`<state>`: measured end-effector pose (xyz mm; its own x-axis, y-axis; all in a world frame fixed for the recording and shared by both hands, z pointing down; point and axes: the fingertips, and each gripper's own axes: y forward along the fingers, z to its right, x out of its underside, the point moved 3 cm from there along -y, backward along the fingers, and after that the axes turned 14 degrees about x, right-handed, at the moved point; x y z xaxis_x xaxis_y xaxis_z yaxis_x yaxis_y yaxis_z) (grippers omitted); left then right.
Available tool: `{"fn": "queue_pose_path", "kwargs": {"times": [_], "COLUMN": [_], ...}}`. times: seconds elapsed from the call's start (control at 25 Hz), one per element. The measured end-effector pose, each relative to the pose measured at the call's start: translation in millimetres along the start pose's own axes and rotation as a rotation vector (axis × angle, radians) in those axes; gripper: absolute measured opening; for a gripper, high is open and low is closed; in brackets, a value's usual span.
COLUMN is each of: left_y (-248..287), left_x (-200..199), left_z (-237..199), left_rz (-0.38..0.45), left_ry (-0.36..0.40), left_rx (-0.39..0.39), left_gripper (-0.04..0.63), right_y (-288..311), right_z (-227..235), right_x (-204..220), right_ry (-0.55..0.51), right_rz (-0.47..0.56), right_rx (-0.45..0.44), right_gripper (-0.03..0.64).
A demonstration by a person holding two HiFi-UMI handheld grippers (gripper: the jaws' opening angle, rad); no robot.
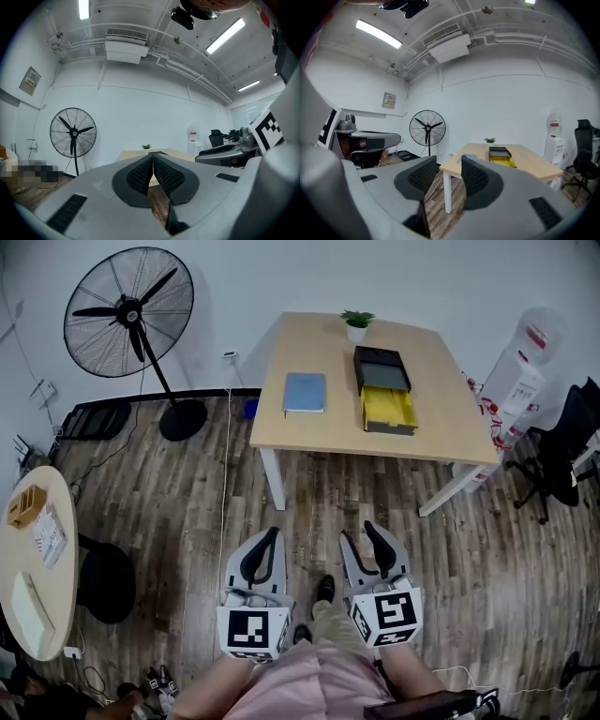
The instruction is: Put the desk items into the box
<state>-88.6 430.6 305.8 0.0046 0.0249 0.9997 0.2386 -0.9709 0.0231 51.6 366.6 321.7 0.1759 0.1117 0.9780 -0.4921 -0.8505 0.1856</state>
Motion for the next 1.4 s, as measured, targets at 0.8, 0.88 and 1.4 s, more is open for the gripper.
{"fn": "queue_pose_path", "kwargs": {"times": [0.8, 0.88, 1.4], "left_y": [157, 177, 258], "left_x": [12, 11, -4], "left_z": [-90, -98, -136], "left_rz": [-0.114, -0.125, -0.113], "left_ry": [0.018, 0.023, 0.037], "left_rx": [-0.033, -0.035, -0.066], "left_gripper": [0.015, 0.015, 0.015], "right_y": [184, 205, 294], "right_z": [55, 63, 96], "right_x": [-7, -10, -35], "right_ry": [0.065, 0.070, 0.061], "right_rz": [-0.045, -0.048, -0.034], "right_rx": [-0.029, -0.034, -0.067], "right_gripper": [0.166, 0.165, 0.158]}}
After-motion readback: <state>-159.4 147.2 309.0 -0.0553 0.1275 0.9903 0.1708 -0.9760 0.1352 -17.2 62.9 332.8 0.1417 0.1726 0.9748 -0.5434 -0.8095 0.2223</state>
